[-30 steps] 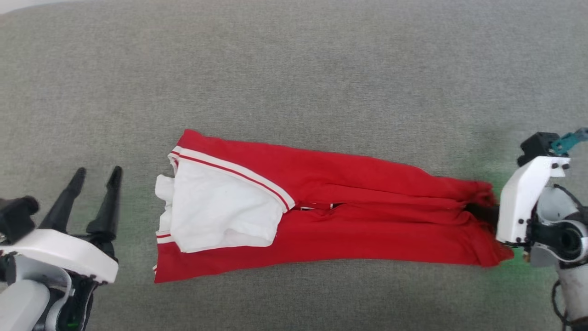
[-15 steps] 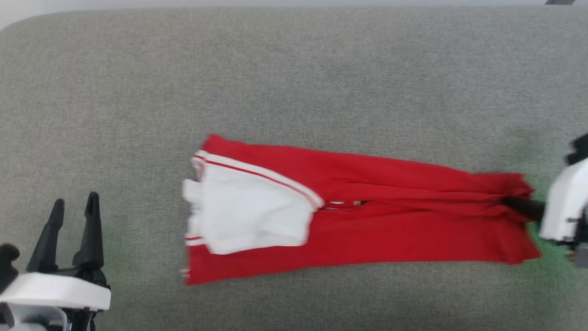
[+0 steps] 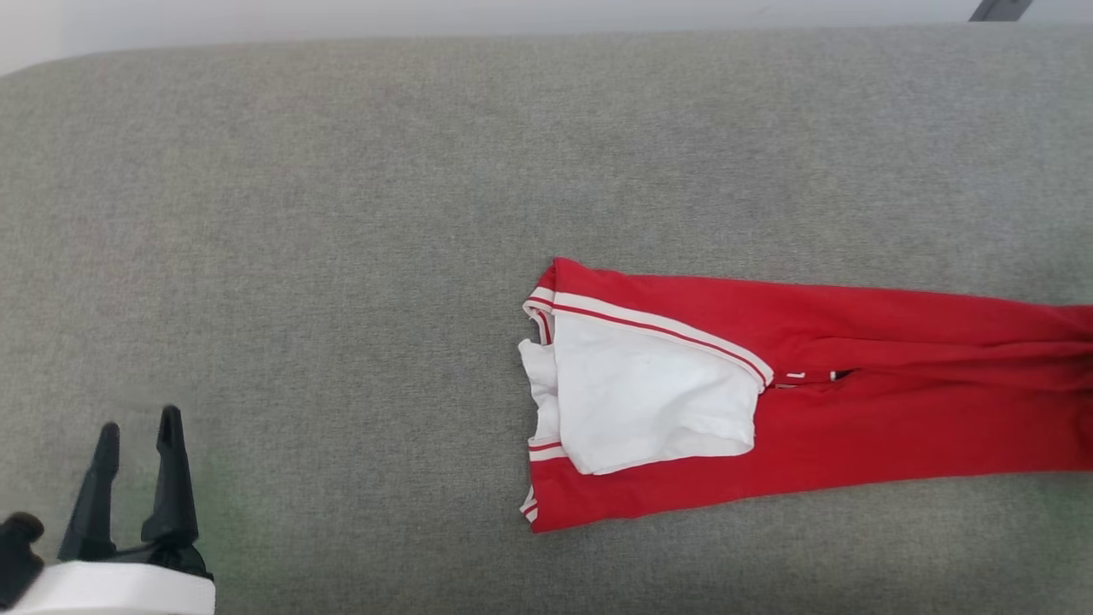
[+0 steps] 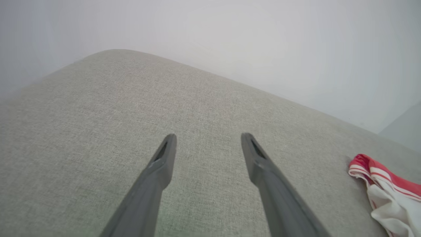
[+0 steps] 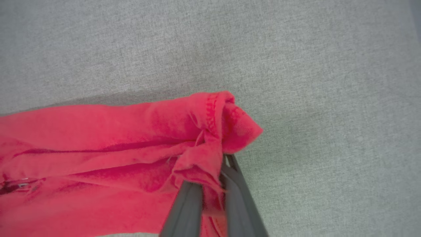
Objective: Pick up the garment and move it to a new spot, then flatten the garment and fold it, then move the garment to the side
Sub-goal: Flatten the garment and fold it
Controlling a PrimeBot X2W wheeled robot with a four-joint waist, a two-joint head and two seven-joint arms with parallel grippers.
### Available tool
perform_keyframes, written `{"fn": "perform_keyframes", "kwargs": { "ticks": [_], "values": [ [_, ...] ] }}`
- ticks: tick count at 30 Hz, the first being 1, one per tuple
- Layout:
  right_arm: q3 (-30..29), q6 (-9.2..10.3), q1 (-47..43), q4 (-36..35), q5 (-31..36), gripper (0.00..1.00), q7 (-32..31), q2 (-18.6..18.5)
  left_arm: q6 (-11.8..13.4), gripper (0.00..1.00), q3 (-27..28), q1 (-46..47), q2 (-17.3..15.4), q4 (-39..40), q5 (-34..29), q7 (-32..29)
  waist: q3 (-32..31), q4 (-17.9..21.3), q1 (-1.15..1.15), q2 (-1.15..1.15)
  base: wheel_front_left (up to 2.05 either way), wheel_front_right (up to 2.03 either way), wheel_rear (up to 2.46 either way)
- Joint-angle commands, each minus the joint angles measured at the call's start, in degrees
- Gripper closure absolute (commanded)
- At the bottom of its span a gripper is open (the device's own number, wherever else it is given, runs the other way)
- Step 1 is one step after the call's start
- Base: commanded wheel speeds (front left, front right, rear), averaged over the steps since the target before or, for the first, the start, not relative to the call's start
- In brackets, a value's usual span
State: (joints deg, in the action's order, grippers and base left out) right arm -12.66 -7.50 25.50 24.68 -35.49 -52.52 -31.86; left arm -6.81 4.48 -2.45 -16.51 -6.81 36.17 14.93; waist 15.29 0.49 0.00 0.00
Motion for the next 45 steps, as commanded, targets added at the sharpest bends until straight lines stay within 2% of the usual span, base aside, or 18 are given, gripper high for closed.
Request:
{"fn": "perform_keyframes", "kwargs": {
  "ticks": [1, 4, 11, 15, 17, 23, 28, 36, 37, 38, 39, 45],
  "values": [
    [0.2, 0.02, 0.8, 0.1, 0.2, 1.0, -0.2, -0.1, -0.3, 0.0, 0.3, -0.4, 0.1, -0.1, -0.1, 0.3, -0.2, 0.2, 0.0, 0.0, 0.0, 0.0, 0.0],
    [2.0, 0.01, 0.8, -1.9, -1.2, 1.0, -1.7, 0.9, -0.6, 0.0, 0.9, -0.8, 0.9, -0.4, -0.4, 0.3, -0.6, 0.6, 0.0, 0.0, 0.0, 0.0, 0.0],
    [8.0, 0.01, -3.3, -16.2, -7.6, 1.0, -4.9, 4.0, -0.7, 0.0, 1.0, -1.6, 1.6, 0.3, -0.4, 0.3, -1.7, 1.1, 0.0, 0.0, 0.0, 0.0, 0.0],
    [12.3, 0.01, -5.1, -23.0, -8.3, 1.0, -5.5, 6.0, -0.7, 0.0, 0.2, -1.2, 1.5, 0.8, 0.0, 0.3, -2.0, 0.5, 0.0, 0.0, 0.0, 0.0, 0.0],
    [16.1, 0.01, -5.0, -25.4, -8.5, 1.0, -5.4, 8.2, -0.7, 0.0, -0.6, -0.6, 1.3, 0.9, 0.5, 0.3, -2.1, -0.6, 0.0, 0.0, 0.0, 0.0, 0.0],
    [24.0, 0.01, -2.1, -23.9, -8.4, 1.0, -3.1, 11.9, -0.7, 0.0, -2.6, 0.7, 1.6, 0.5, 1.2, 0.3, -2.1, -3.7, 0.0, 0.0, 0.0, 0.0, 0.0],
    [30.3, 0.01, 0.6, -19.4, -8.6, 1.0, -0.4, 13.6, -0.7, 0.0, -3.9, 2.1, 2.3, 0.0, 1.6, 0.3, -2.1, -6.4, 0.0, 0.0, 0.0, 0.0, 0.0],
    [36.9, 0.01, 4.8, -13.3, -8.8, 1.0, 3.7, 14.1, -0.7, 0.0, -4.0, 2.4, 3.0, -0.6, 2.3, 0.3, -2.2, -8.4, 0.0, 0.0, 0.0, 0.0, 0.0],
    [37.5, 0.01, 5.4, -12.8, -9.0, 0.78, 4.4, 14.2, -0.7, 0.0, -4.1, 2.3, 3.0, -0.6, 2.4, 0.3, -2.3, -8.4, 0.0, 0.0, 0.0, 0.0, 0.0],
    [37.9, 0.01, 5.7, -12.2, -9.5, 0.42, 4.8, 14.2, -0.7, 0.0, -4.2, 2.3, 3.0, -0.7, 2.4, 0.3, -2.3, -8.5, 0.0, 0.0, 0.0, 0.0, 0.0],
    [38.4, 0.01, 5.9, -12.1, -9.9, 0.0, 5.1, 14.0, -0.7, 0.0, -4.3, 2.2, 3.0, -0.7, 2.5, 0.3, -2.4, -8.4, 0.0, 0.0, 0.0, 0.0, 0.0],
    [38.2, 0.01, 6.5, -14.1, -12.0, 0.0, 6.1, 11.0, -0.7, 0.0, -3.3, 1.0, 2.9, -0.1, 2.8, 0.3, -3.2, -7.0, 0.0, 0.0, 0.0, 0.0, 0.0]
  ]
}}
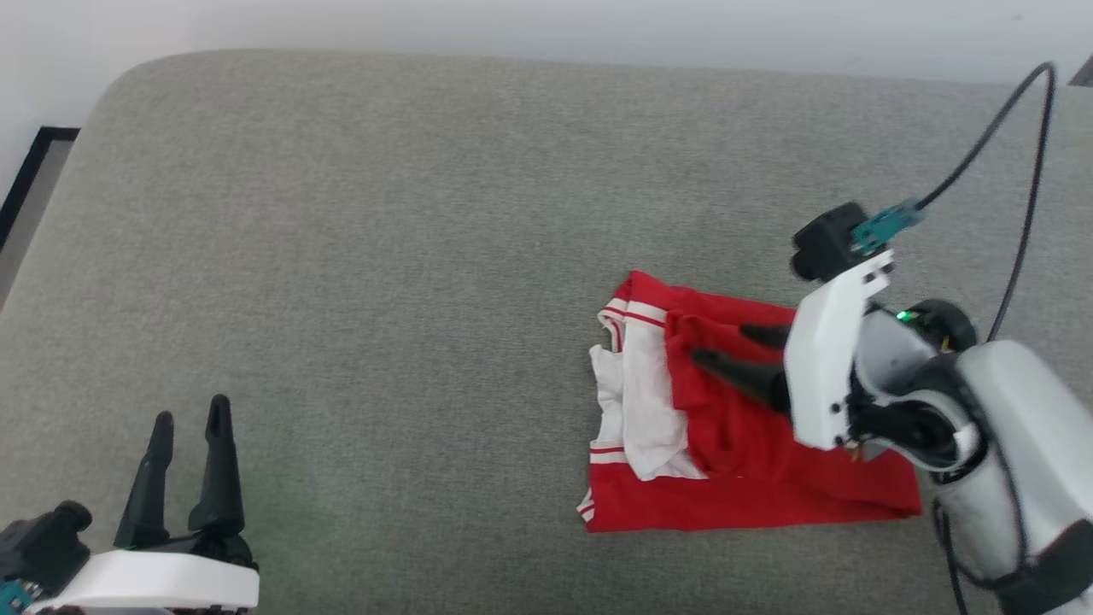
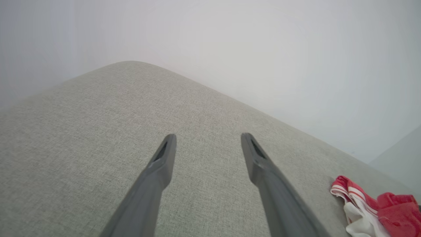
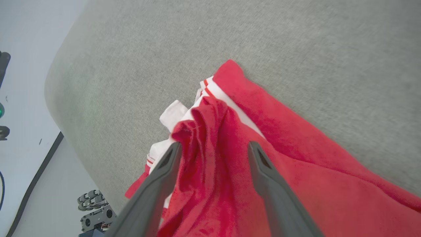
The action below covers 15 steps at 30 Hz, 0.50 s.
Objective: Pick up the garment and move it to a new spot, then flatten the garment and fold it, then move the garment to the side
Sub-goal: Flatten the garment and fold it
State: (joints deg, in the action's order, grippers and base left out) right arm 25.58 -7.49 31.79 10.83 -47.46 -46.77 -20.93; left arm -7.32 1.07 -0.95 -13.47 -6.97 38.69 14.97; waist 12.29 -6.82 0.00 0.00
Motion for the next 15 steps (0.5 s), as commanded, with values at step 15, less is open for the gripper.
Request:
{"fn": "perform_keyframes", "kwargs": {
  "ticks": [15],
  "values": [
    [-10.4, 0.0, -6.5, -7.9, 3.4, 0.0, 16.3, -7.8, -0.2, 0.0, 2.3, -2.2, -1.1, 0.8, -1.5, 0.3, -2.0, 7.0, 0.0, 0.0, 0.0, 0.0, 0.0]
  ]
}}
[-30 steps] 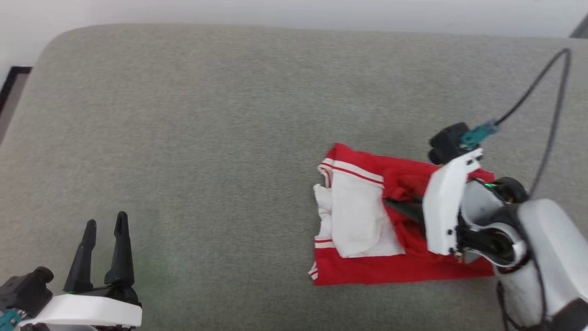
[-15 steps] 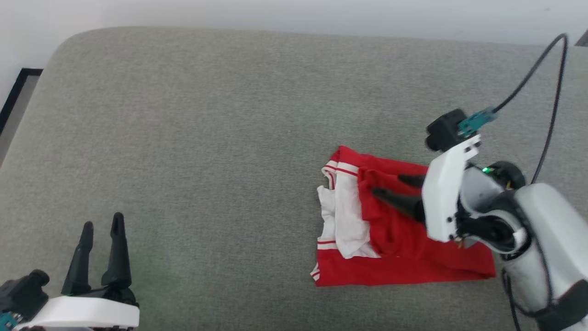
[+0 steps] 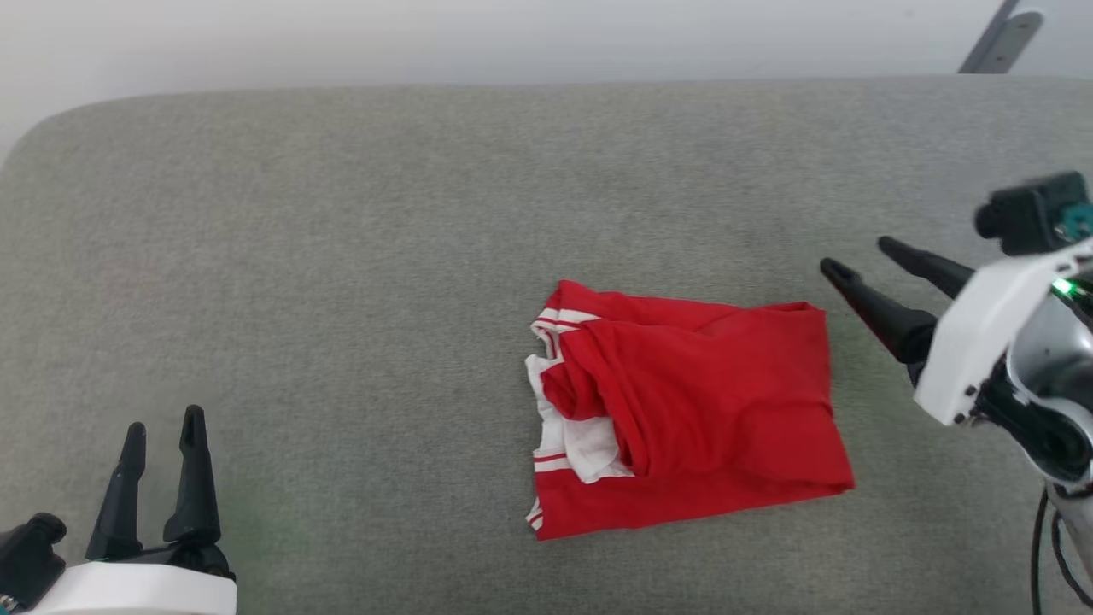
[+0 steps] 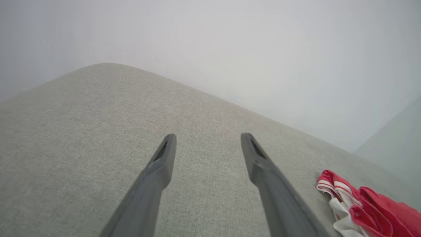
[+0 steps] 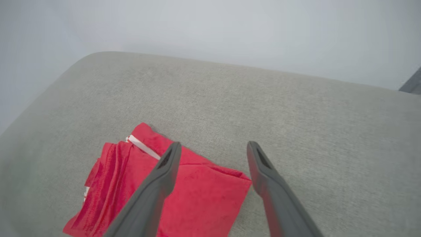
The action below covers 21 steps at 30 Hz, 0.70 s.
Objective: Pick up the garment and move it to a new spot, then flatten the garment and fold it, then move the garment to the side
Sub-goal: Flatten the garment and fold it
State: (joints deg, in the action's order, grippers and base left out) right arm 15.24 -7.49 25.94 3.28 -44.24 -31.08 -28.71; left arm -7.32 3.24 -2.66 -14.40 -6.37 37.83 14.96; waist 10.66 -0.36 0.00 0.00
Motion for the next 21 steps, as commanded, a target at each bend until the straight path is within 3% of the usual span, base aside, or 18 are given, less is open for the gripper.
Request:
{"fn": "perform_keyframes", "kwargs": {
  "ticks": [1, 9, 14, 21],
  "values": [
    [0.0, 0.0, -1.1, -0.9, 0.9, 0.0, 2.8, -0.4, -0.2, 0.0, 0.2, -0.5, -0.2, 0.3, -1.0, 0.3, -0.5, 0.9, 0.0, 0.0, 0.0, 0.0, 0.0],
    [-0.5, 0.0, -7.3, -0.1, 5.9, 0.0, 23.0, -1.7, -0.2, 0.0, 1.1, -1.7, -0.9, 0.7, -2.1, 0.3, -2.4, 3.2, 0.0, 0.0, 0.0, 0.0, 0.0],
    [-0.6, 0.0, -11.3, 3.9, 8.4, 0.0, 35.1, -1.3, -0.2, 0.0, 1.9, -3.1, -1.1, 0.9, -3.5, 0.3, -4.3, 4.1, 0.0, 0.0, 0.0, 0.0, 0.0],
    [0.2, 0.0, -14.6, 10.1, 11.4, 0.0, 44.1, -0.5, -0.2, 0.0, 1.9, -5.1, -1.2, 1.3, -4.1, 0.3, -6.4, 4.6, 0.0, 0.0, 0.0, 0.0, 0.0]
  ]
}}
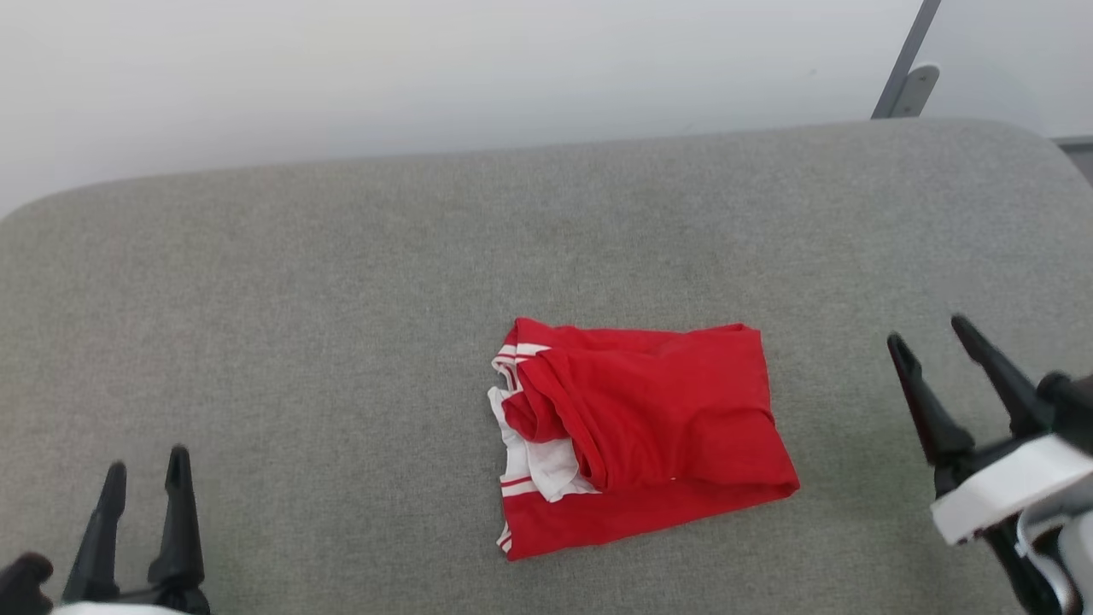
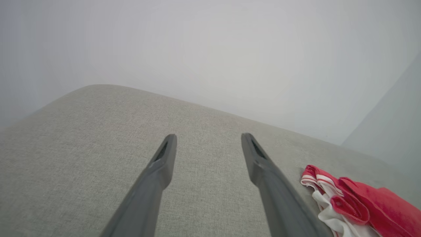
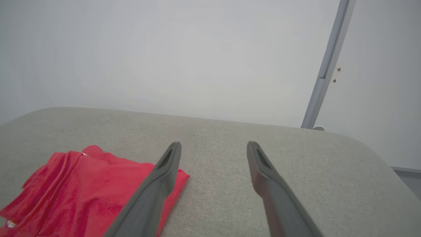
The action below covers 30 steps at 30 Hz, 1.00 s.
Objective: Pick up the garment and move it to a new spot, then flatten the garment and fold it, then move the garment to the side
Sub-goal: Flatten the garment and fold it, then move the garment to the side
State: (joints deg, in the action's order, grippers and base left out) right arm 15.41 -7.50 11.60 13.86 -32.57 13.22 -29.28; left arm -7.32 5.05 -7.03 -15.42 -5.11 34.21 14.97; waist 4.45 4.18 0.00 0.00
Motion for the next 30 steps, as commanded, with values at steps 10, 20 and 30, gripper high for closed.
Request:
{"fn": "perform_keyframes", "kwargs": {
  "ticks": [10, 20, 30],
  "values": [
    [-2.1, 0.02, -4.7, 2.7, 4.2, 0.0, 2.0, 4.0, -0.2, 0.0, 0.5, -4.0, 0.1, -1.1, 0.0, 0.3, -3.5, -0.2, 0.0, 0.0, 0.0, 0.0, 0.0],
    [-6.9, 0.02, -9.3, 0.8, 5.7, 0.0, 2.0, 7.2, -0.2, 0.0, 0.7, -4.9, 0.2, -2.5, 0.7, 0.3, -4.7, -1.6, 0.0, 0.0, 0.0, 0.0, 0.0],
    [-8.6, 0.02, -10.7, 0.4, 6.5, 0.0, 2.0, 9.8, -0.2, 0.0, 0.9, -3.5, 0.9, -2.9, 0.9, 0.3, -4.4, -2.6, 0.0, 0.0, 0.0, 0.0, 0.0]
  ]
}}
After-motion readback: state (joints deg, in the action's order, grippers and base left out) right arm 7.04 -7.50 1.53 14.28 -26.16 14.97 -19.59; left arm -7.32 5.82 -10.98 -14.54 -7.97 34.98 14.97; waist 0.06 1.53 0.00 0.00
